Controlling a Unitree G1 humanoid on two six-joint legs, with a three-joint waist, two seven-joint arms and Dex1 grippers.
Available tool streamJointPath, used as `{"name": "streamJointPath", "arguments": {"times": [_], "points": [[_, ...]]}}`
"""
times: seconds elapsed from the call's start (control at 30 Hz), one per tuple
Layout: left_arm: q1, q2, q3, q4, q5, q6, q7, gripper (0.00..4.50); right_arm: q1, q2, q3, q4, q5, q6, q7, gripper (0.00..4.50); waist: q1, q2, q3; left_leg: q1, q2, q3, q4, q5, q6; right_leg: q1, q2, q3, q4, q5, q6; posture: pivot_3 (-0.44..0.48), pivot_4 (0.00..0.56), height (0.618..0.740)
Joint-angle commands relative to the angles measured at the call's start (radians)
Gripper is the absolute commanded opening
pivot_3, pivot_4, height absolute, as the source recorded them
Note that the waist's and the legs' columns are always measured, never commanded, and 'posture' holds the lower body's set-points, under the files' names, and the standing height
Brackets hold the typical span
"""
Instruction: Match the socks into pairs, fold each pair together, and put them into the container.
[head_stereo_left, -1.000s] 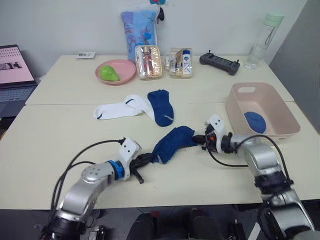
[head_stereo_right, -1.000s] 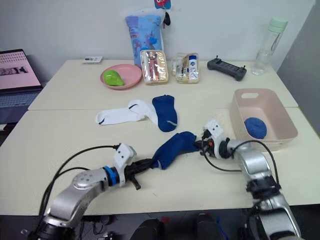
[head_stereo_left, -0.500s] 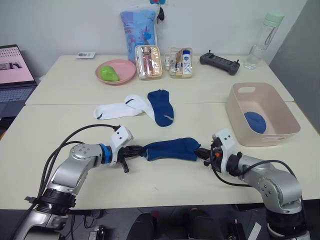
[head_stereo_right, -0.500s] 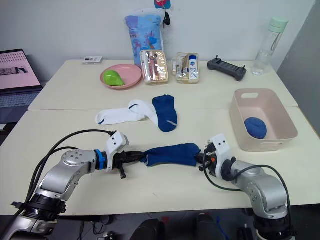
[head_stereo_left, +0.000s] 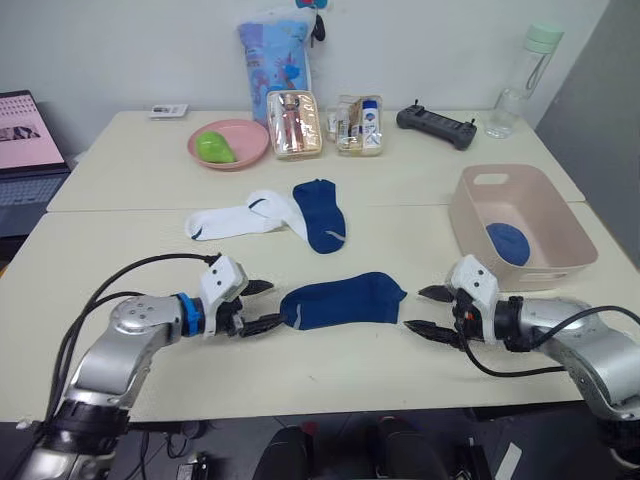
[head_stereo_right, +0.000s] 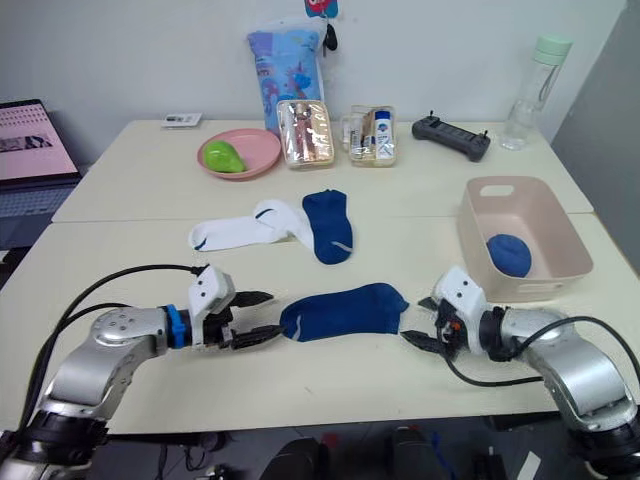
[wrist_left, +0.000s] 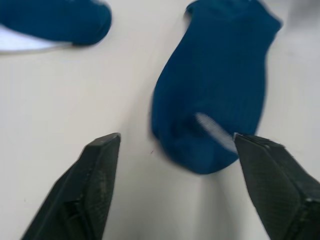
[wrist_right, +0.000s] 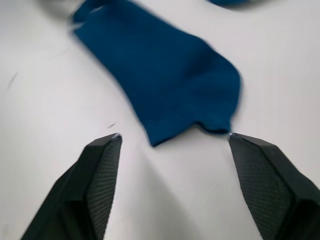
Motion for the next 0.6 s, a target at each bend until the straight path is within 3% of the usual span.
{"name": "streamJointPath", "arguments": {"times": [0.03,0.2,0.47,0.6], "points": [[0.057,0.023,-0.046,-0.121,0.043,-0.095,-0.034,3.68,-0.095,0.006,0.075,0.151,-0.109,-0.346,0.126,3.54,-0.003,0.0,0.0,0.0,0.0,0.0,0.0,0.0,0.0,0.0,0.0,0.0,0.0,0.0,0.0,0.0,0.15,0.74],[0.055,-0.051,-0.156,-0.072,0.191,-0.224,0.059,3.68,-0.187,0.036,0.175,0.326,-0.201,-0.587,0.236,3.54,0.006,0.0,0.0,0.0,0.001,0.0,0.0,0.0,0.0,0.0,0.0,0.0,0.0,0.0,0.0,0.0,0.15,0.74],[0.035,-0.067,-0.235,0.073,0.348,-0.334,0.107,3.68,-0.223,0.097,0.233,0.447,-0.28,-0.693,0.255,3.54,0.008,0.0,0.0,0.001,0.0,0.0,0.001,0.0,0.0,0.0,0.0,0.001,0.001,0.0,0.0,0.0,0.15,0.74],[0.001,-0.079,-0.237,0.114,0.356,-0.33,0.121,2.75,-0.237,0.112,0.24,0.512,-0.334,-0.751,0.235,2.55,0.008,0.0,-0.001,0.002,0.0,0.0,0.001,0.0,0.0,0.001,0.0,0.001,0.001,0.0,-0.001,0.0,0.15,0.74]]}}
